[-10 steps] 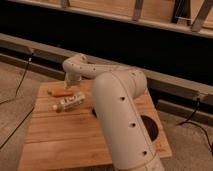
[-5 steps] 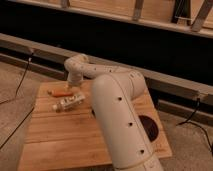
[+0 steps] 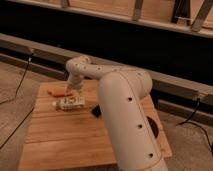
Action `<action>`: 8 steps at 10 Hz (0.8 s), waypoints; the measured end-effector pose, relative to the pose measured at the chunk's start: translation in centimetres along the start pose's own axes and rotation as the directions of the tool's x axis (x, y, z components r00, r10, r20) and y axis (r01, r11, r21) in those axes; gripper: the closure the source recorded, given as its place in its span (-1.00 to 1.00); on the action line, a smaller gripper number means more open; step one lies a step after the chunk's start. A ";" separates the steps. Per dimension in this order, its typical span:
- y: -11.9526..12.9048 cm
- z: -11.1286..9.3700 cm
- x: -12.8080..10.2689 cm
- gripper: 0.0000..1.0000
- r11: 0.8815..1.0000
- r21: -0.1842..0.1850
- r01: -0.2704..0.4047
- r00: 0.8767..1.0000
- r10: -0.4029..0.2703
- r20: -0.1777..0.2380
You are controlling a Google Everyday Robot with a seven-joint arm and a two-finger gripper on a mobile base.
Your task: Stand the bottle upright
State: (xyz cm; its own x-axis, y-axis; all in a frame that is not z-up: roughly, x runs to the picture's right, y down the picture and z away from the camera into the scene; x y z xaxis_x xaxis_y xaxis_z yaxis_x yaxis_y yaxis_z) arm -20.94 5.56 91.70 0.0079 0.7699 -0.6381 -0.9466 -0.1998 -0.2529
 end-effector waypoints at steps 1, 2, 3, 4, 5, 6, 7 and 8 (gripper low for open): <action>0.0 0.3 0.7 -0.30 1.000 -0.004 -0.012 1.000 0.012 -0.010; 0.0 0.5 1.5 -0.30 1.000 -0.008 -0.024 1.000 0.023 -0.017; 0.0 0.7 2.3 -0.30 0.999 -0.010 -0.035 0.999 0.035 -0.024; 0.0 0.8 3.2 -0.30 0.999 -0.009 -0.047 0.998 0.046 -0.031; 0.0 0.9 3.9 -0.30 0.998 -0.007 -0.056 0.998 0.056 -0.036; 0.2 0.9 5.0 -0.30 0.997 -0.006 -0.071 0.997 0.071 -0.044; 0.3 0.9 5.9 -0.30 0.996 -0.006 -0.085 0.995 0.085 -0.051; 0.3 0.8 6.7 -0.30 0.994 -0.010 -0.108 0.993 0.107 -0.057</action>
State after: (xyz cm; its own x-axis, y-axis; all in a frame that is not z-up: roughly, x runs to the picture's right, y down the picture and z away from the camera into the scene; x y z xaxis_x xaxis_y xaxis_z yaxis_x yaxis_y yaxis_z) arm -21.41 11.15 87.90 -0.0752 0.7080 -0.7022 -0.9386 -0.2880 -0.1899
